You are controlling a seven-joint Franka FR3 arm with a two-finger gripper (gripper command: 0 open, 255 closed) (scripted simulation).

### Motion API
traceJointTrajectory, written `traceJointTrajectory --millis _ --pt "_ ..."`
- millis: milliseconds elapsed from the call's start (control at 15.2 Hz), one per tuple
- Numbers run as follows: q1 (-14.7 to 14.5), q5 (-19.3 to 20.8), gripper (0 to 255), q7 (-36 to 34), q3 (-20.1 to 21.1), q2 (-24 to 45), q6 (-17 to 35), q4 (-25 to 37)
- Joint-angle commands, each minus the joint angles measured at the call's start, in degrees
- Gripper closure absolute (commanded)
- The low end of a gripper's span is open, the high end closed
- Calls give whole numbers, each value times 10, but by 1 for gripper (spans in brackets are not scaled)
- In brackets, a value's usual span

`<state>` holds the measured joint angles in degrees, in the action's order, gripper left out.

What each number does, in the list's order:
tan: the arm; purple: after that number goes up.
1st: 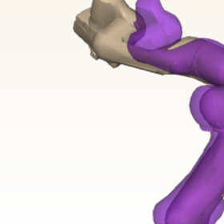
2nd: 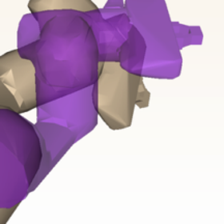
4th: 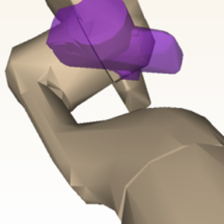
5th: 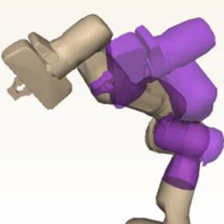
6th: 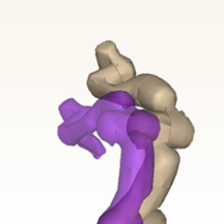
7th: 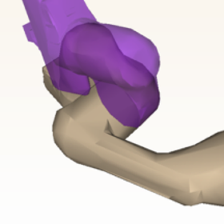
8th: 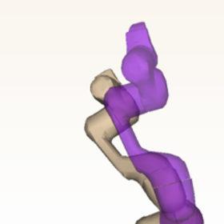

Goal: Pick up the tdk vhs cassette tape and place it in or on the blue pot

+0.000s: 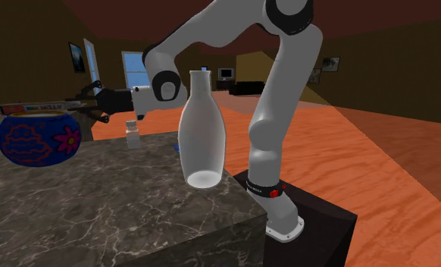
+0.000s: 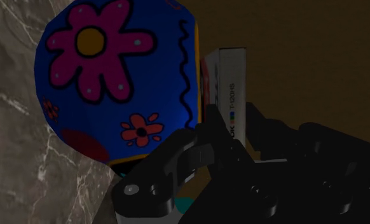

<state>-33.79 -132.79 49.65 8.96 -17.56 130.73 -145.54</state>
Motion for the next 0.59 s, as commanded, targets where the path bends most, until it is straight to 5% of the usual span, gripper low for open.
traceJointTrajectory --millis 0,132,198,528 --pt "0 0 255 0 0 0 0 0" --pt "0 0 255 0 0 0 0 0" --pt "0 0 0 0 0 0 0 0" --pt "0 0 0 0 0 0 -1 0"
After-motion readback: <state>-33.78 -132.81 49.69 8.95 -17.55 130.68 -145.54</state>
